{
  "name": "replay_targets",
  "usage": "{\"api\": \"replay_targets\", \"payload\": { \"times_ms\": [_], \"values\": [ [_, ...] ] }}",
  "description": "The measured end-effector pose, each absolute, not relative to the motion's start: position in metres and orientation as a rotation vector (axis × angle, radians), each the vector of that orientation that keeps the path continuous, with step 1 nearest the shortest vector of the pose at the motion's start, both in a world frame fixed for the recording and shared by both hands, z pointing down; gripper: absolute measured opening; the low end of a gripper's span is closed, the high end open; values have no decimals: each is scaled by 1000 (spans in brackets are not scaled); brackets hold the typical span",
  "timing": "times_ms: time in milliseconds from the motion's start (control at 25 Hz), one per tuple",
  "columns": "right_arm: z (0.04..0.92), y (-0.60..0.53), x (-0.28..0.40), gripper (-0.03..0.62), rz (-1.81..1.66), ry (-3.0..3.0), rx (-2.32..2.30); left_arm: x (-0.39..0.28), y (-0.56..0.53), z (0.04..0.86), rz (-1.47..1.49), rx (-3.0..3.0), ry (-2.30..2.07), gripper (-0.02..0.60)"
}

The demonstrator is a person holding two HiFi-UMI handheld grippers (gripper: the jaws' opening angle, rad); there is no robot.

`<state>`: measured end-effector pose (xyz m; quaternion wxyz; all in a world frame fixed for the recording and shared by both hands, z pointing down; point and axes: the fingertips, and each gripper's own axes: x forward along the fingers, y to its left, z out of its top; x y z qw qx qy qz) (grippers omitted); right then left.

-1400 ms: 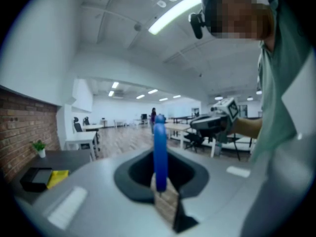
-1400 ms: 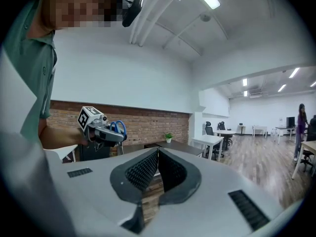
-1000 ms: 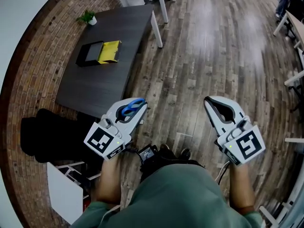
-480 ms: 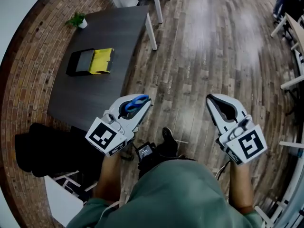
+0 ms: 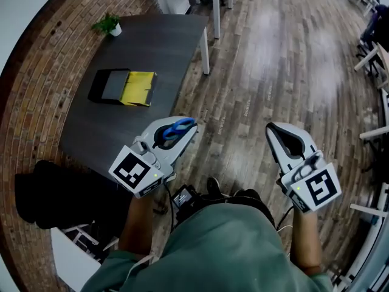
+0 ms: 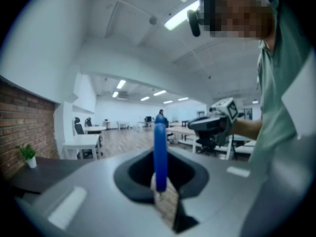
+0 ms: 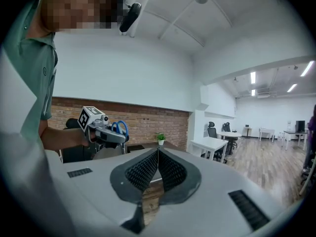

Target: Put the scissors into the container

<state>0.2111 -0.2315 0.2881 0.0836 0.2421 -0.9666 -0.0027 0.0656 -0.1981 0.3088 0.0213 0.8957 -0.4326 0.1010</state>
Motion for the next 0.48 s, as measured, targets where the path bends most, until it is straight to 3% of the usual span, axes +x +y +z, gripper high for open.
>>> {"api": "replay_targets", "payload": {
  "times_ms": [480],
  "values": [
    [296, -336, 190, 6, 1, -2953, 515, 43, -273, 315, 381, 2627, -1530, 40]
  ]
}}
